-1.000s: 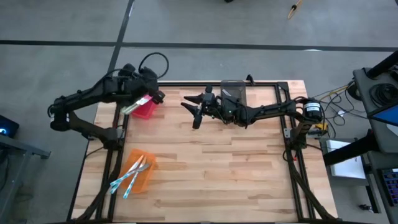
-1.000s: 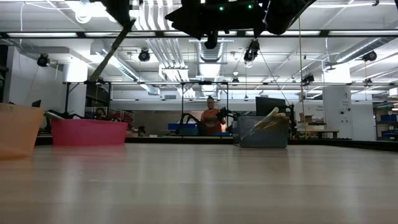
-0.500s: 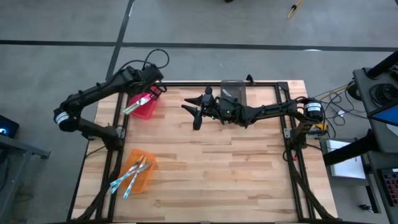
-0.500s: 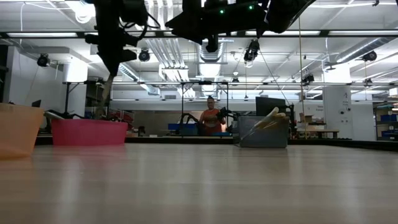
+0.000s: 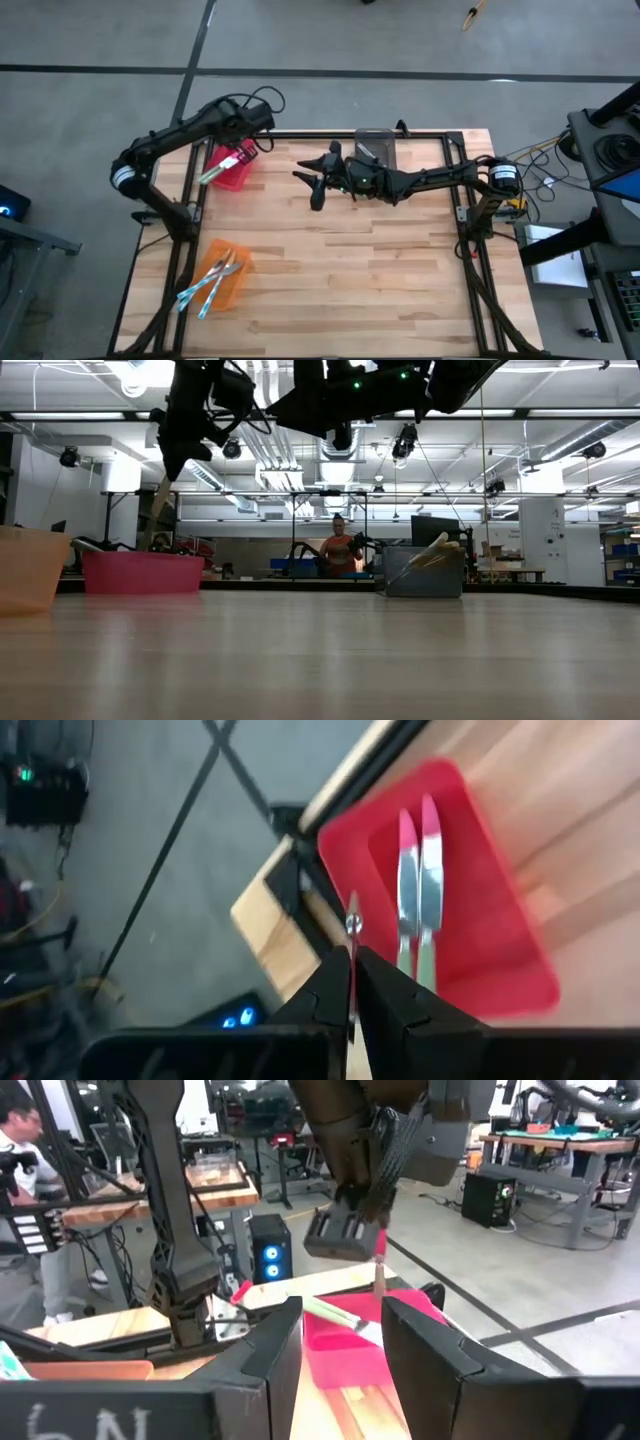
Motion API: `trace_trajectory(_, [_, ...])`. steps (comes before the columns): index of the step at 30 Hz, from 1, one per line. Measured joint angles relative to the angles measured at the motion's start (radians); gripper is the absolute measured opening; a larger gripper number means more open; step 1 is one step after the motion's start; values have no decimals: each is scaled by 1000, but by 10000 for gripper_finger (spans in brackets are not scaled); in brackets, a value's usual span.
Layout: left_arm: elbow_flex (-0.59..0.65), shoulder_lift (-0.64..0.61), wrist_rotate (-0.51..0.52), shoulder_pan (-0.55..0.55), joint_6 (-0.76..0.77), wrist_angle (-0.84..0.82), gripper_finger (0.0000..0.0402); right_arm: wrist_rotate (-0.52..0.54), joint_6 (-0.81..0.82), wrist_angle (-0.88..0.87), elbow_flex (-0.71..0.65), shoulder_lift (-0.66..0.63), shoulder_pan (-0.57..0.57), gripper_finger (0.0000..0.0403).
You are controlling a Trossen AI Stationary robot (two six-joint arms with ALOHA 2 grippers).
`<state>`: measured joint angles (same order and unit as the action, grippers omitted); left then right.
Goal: Sort silverware by color (type)
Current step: Put the green knife into the red bin
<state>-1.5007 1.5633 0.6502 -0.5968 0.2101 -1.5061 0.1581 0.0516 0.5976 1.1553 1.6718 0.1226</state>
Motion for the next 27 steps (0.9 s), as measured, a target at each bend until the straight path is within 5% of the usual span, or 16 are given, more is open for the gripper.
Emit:
trace_trajectory(18, [-53,-66,4,116,2,-48,0,-50,-44,-74,0,0,0,128])
trace_trajectory(27, [-114,-246,-298,479,-108,193,0,-270,-80,-156,-4,-2,0,135])
